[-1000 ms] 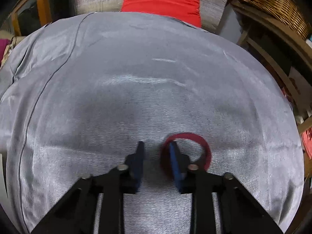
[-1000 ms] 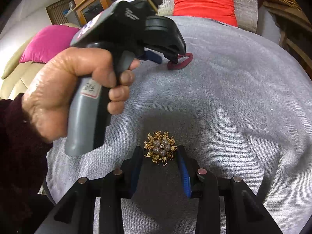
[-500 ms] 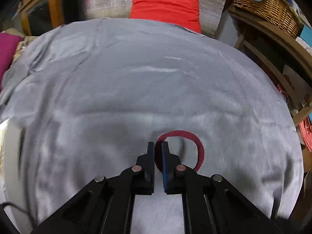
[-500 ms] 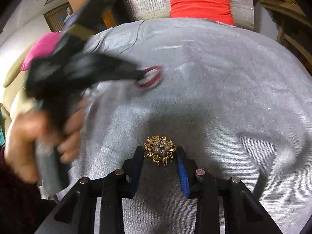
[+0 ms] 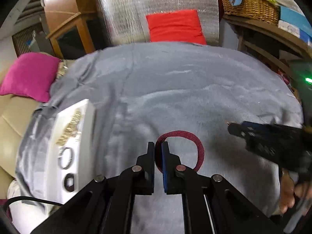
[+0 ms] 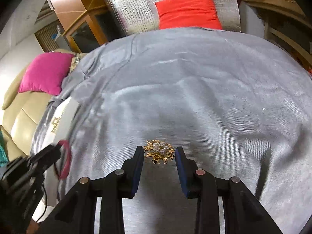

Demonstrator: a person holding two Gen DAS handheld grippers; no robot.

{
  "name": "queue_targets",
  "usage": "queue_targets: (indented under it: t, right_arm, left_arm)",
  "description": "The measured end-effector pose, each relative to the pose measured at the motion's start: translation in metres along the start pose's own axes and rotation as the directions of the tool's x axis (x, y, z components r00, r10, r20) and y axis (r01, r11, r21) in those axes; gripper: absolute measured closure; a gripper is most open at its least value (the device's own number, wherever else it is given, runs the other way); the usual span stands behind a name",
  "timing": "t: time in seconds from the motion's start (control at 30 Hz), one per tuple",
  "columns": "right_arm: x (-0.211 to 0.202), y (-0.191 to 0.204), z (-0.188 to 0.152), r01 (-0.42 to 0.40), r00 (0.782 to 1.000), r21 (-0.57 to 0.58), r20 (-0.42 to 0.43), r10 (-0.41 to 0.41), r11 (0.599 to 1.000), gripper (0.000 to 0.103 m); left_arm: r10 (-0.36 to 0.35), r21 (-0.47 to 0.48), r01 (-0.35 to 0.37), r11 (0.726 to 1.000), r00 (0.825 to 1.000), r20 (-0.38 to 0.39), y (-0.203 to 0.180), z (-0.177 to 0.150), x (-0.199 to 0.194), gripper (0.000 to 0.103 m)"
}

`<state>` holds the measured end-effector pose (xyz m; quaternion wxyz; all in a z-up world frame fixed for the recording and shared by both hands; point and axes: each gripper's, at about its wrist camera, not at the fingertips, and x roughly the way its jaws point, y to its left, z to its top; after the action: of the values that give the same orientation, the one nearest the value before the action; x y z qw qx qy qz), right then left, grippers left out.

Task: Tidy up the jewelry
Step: 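Carry the red hair tie in the left tool and brooch in the right tool to the box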

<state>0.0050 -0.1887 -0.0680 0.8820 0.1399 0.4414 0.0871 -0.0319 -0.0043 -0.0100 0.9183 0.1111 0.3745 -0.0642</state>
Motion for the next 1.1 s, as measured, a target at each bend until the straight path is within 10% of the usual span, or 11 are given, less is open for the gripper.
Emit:
queue_targets:
  t: [0.33, 1.1]
  right_arm:
    - [-0.011, 0.034, -0.013, -0.018, 0.999, -0.021, 0.031, 0.019, 1.0, 0.067]
    - [-0.013, 0.113, -0.006, -0.154, 0.983, -0.138, 0.082, 0.167, 0.978, 0.067]
  left_arm:
    - [0.059, -0.061, -0.056, 0.997, 0.998, 0.036, 0.039, -0.033, -0.064, 0.096]
    - [0.097, -0.218, -0.087, 0.972, 0.994, 0.039, 0.115, -0.048, -0.047, 0.096]
